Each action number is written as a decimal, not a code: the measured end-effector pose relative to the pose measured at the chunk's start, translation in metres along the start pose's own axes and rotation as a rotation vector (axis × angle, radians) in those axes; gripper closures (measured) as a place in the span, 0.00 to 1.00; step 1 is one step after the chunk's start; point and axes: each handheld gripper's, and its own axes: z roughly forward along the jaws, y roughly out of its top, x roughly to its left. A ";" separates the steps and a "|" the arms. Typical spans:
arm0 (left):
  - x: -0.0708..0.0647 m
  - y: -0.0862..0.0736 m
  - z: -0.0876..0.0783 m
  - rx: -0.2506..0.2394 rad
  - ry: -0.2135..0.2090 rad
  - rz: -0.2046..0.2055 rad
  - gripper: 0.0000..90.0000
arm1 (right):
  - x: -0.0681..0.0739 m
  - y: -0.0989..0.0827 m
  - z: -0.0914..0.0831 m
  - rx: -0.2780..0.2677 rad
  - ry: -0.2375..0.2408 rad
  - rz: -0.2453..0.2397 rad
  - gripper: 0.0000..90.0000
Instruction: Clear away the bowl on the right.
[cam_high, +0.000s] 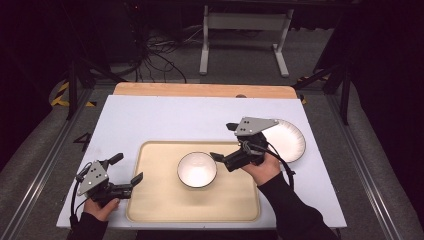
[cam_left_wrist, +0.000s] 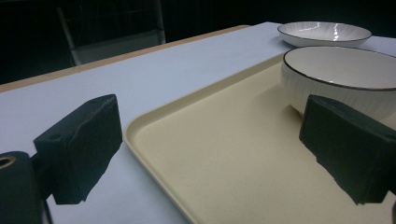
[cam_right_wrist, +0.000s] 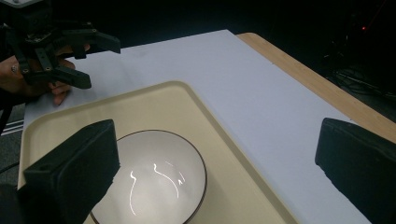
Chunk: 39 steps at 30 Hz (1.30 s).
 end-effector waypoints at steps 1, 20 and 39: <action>0.000 0.000 0.000 0.000 0.000 0.000 0.07 | -0.001 -0.002 -0.003 -0.004 0.000 0.003 0.00; 0.000 0.000 0.000 0.007 0.002 0.003 0.07 | -0.020 -0.038 -0.050 -0.073 -0.095 0.013 0.00; 0.000 0.000 0.000 0.008 0.003 0.004 0.07 | -0.027 -0.102 -0.066 -0.125 -0.220 0.041 0.00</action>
